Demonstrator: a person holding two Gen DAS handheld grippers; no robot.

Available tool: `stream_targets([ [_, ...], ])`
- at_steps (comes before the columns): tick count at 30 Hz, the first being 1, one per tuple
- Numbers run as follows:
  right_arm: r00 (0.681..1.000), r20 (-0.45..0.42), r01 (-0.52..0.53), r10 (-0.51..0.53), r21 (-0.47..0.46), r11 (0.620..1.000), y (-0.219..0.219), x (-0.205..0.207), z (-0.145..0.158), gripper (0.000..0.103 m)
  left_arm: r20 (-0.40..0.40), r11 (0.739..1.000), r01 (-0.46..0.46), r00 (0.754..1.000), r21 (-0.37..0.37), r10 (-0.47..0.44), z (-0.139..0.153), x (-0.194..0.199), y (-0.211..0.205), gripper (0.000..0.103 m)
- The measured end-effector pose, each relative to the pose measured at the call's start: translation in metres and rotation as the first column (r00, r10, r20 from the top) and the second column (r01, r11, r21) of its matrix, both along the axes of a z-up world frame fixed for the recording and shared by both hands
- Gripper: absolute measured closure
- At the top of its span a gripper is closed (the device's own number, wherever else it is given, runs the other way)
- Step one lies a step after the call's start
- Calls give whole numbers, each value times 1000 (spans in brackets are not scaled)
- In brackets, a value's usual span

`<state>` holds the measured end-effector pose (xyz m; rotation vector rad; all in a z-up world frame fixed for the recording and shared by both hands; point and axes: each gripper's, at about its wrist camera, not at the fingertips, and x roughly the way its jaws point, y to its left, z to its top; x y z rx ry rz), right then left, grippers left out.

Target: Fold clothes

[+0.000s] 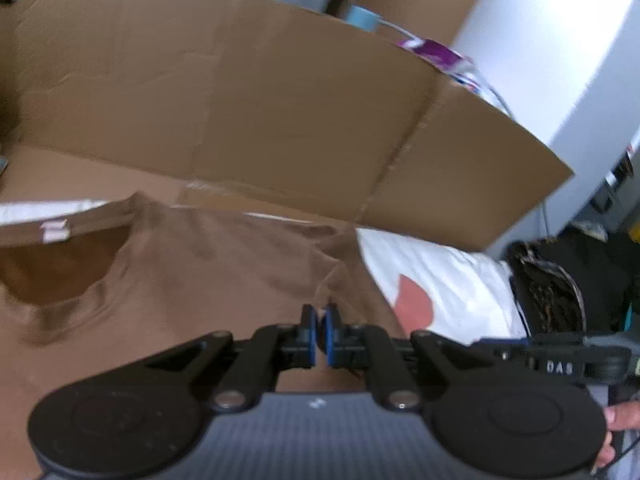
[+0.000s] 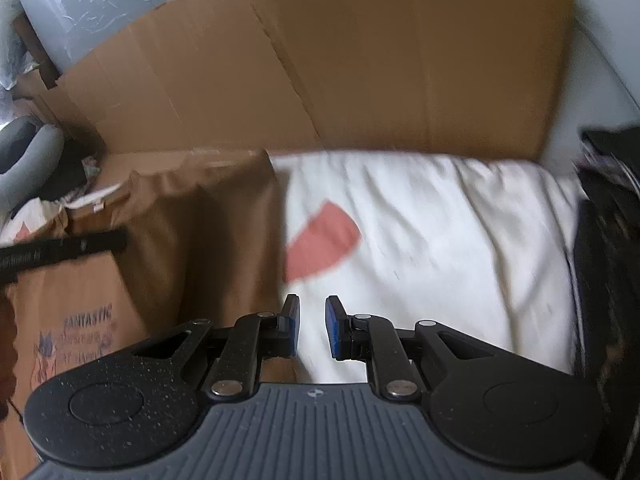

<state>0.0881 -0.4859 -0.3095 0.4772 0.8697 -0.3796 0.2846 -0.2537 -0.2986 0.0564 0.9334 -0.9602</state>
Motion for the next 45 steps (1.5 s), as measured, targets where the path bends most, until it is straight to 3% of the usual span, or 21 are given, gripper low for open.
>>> stream_targets([
  [5,1000,23,-20,20,-31,999,1,40,-2,83,-25,999,-46,999,-3,46,-13,11,17,98],
  [8,997,-5,-78,77,-85,993,9,66,-5,73,-23,998,-67,997,-11,67,-18,16,25,95],
  [11,990,-12,-138,138,-110,984,13,86,-8,70,-32,996,-85,996,-14,84,-24,23,32,87],
  [15,987,-21,-163,162,-130,978,15,101,-13,69,-43,993,-120,992,-23,119,-32,32,41,59],
  [19,989,-22,-149,147,-128,981,11,107,-19,67,-60,988,-155,986,-19,154,-41,38,47,54],
  [25,991,-13,-131,131,-154,979,1,119,-22,67,-64,988,-148,987,-49,145,-49,41,36,57],
  [27,992,-10,-126,126,-163,979,-2,123,-23,67,-53,991,-131,990,-29,129,-51,38,29,75],
  [31,991,-18,-132,131,-166,977,-7,134,-27,67,-36,995,-104,994,8,105,-54,32,18,80],
  [33,990,-24,-141,138,-164,976,-8,140,-30,67,-54,995,-95,994,0,95,-54,30,18,97],
  [40,990,-47,-137,130,-177,975,-14,149,-39,70,-43,997,-45,998,-59,43,-35,13,23,98],
  [45,993,-30,-122,118,-178,977,-14,144,-37,71,-43,994,-67,997,-91,63,-24,12,35,98],
])
